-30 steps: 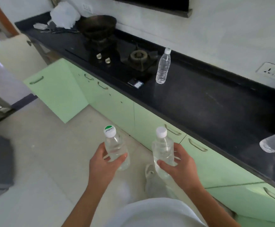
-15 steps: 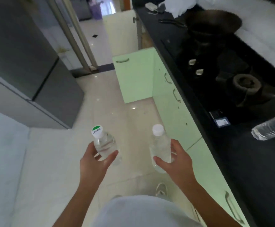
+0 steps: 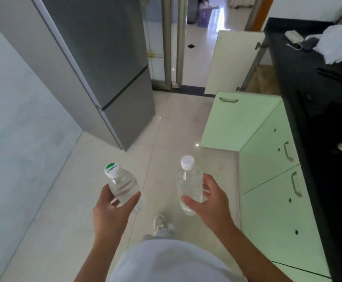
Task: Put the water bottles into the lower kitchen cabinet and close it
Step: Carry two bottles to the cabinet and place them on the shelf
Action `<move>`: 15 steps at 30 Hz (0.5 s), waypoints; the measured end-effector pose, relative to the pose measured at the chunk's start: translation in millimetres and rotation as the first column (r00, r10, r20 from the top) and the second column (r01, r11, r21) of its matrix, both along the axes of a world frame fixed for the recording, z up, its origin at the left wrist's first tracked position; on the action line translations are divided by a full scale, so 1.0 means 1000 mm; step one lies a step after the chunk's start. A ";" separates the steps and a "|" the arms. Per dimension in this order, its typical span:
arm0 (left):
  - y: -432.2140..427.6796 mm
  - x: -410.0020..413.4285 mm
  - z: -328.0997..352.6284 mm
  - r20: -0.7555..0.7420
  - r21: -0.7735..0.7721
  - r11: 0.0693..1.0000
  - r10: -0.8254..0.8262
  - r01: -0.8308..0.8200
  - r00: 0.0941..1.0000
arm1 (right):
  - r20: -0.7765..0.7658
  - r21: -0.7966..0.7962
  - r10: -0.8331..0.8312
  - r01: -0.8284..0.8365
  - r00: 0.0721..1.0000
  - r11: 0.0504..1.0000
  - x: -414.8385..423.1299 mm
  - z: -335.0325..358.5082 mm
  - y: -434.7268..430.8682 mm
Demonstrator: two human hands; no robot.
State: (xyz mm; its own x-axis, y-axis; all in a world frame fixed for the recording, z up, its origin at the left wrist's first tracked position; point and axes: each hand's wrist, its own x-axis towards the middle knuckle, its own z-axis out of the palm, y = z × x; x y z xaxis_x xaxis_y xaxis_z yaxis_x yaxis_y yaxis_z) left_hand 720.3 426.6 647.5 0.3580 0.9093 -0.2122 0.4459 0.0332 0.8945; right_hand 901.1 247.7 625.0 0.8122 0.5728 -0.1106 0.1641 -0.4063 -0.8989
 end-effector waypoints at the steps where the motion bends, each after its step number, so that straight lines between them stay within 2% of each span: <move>1: 0.014 0.010 -0.001 0.002 -0.005 1.000 -0.021 0.021 1.000 | -0.002 -0.001 -0.025 0.025 1.000 1.000 0.006 0.001 0.009; 9: 0.099 0.113 0.003 -0.007 0.058 0.954 -0.294 0.293 0.956 | -0.005 -0.026 -0.248 0.247 0.969 0.969 0.071 0.006 0.052; 15: 0.152 0.192 -0.007 -0.005 0.056 0.932 -0.359 0.359 0.933 | -0.035 -0.057 -0.320 0.318 0.947 0.946 0.139 -0.007 0.092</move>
